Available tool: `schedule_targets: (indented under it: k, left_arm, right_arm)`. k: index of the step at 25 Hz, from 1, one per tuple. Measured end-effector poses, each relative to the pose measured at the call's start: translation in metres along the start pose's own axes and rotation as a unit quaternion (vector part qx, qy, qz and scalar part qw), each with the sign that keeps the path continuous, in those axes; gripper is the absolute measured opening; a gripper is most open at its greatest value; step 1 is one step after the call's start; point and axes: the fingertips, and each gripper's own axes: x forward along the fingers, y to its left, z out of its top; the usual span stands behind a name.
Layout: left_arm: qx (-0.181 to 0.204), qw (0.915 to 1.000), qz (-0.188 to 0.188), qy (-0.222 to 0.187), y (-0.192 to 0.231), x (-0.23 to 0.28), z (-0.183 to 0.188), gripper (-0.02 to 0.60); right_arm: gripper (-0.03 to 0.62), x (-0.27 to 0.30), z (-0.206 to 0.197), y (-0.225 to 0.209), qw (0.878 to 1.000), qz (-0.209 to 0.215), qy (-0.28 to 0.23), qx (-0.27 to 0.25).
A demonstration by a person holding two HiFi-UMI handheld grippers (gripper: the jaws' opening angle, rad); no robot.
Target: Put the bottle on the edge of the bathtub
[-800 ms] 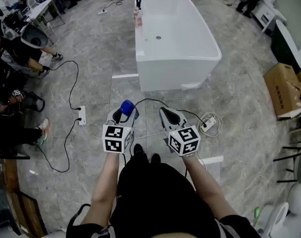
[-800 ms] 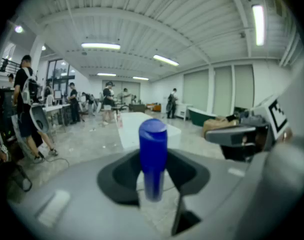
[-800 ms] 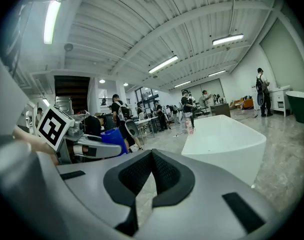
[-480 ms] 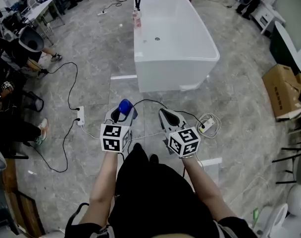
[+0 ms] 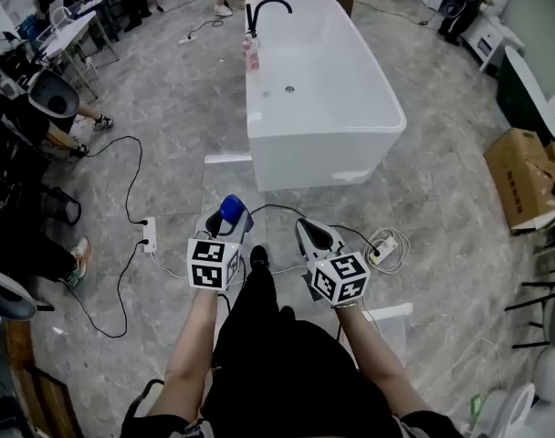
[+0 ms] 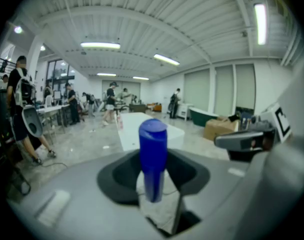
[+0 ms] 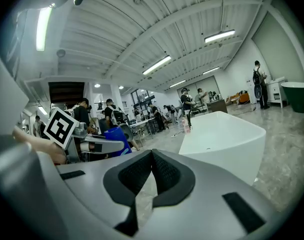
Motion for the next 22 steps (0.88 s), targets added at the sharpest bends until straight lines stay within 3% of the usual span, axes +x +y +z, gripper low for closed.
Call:
schedule_targets:
  k: [22]
  left_arm:
    - [0.003,0.998,-0.059,0.023,0.142,0.187,0.054,0.156]
  right_arm:
    - [0.003,0.225,0.062,-0.066,1.0,-0.007,0.025,0.011]
